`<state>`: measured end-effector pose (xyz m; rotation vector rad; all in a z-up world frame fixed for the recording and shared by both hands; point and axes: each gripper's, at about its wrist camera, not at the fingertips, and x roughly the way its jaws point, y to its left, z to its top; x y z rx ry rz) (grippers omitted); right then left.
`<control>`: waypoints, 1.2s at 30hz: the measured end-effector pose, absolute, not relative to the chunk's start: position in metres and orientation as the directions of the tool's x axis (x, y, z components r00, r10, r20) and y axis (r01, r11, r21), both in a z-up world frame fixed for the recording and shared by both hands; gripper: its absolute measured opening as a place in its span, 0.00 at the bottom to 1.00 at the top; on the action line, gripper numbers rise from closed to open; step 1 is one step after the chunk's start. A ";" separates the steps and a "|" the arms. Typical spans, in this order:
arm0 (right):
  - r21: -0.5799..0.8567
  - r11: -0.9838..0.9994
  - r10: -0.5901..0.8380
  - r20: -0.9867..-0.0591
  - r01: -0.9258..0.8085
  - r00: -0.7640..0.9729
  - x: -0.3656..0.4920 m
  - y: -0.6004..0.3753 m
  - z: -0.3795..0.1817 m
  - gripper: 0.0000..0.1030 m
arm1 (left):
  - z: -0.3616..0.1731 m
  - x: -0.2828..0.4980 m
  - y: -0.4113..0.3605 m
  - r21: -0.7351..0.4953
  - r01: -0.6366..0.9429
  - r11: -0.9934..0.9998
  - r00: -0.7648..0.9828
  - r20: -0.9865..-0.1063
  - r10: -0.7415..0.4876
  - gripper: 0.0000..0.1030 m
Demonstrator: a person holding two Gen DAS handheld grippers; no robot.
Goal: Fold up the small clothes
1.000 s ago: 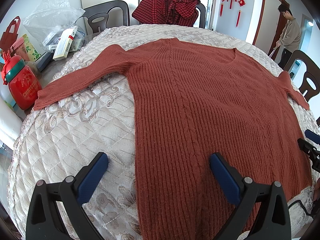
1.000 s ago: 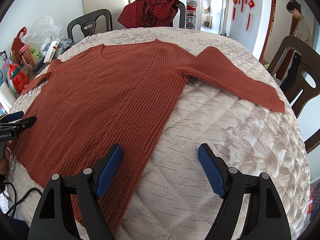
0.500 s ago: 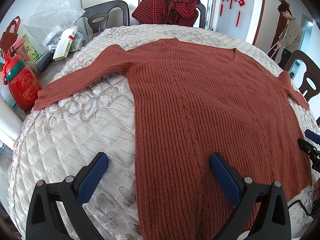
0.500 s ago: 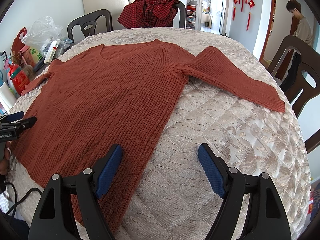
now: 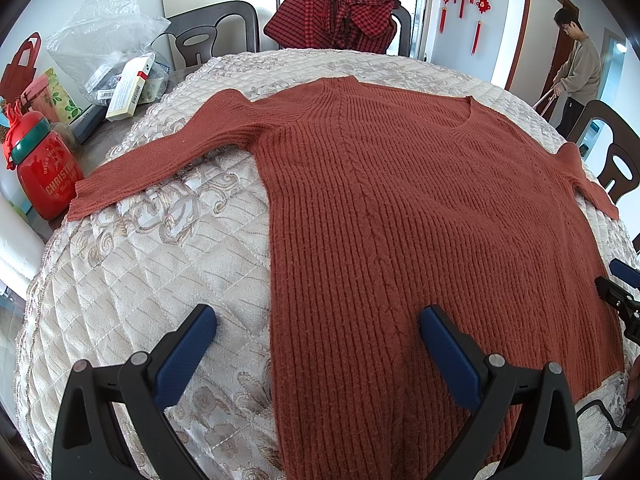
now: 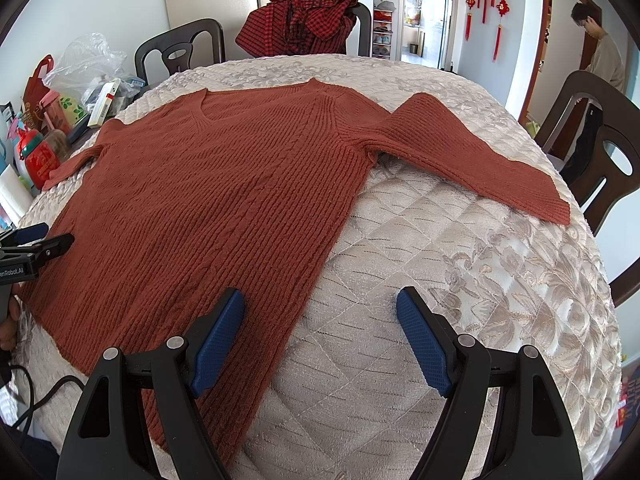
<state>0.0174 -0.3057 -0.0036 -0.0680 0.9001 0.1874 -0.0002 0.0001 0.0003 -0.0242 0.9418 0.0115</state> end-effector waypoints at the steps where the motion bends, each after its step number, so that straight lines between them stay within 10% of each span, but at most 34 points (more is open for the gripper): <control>1: 0.020 0.981 0.134 -0.784 -0.190 0.606 0.017 -0.306 -0.004 0.76 | 0.000 0.000 0.000 -0.016 -0.021 1.000 0.588 -0.809 -0.001 1.00; 36: 0.027 0.981 0.140 -0.783 -0.191 0.607 0.017 -0.308 -0.003 0.76 | 0.000 0.000 0.000 -0.016 -0.021 1.000 0.590 -0.808 -0.001 1.00</control>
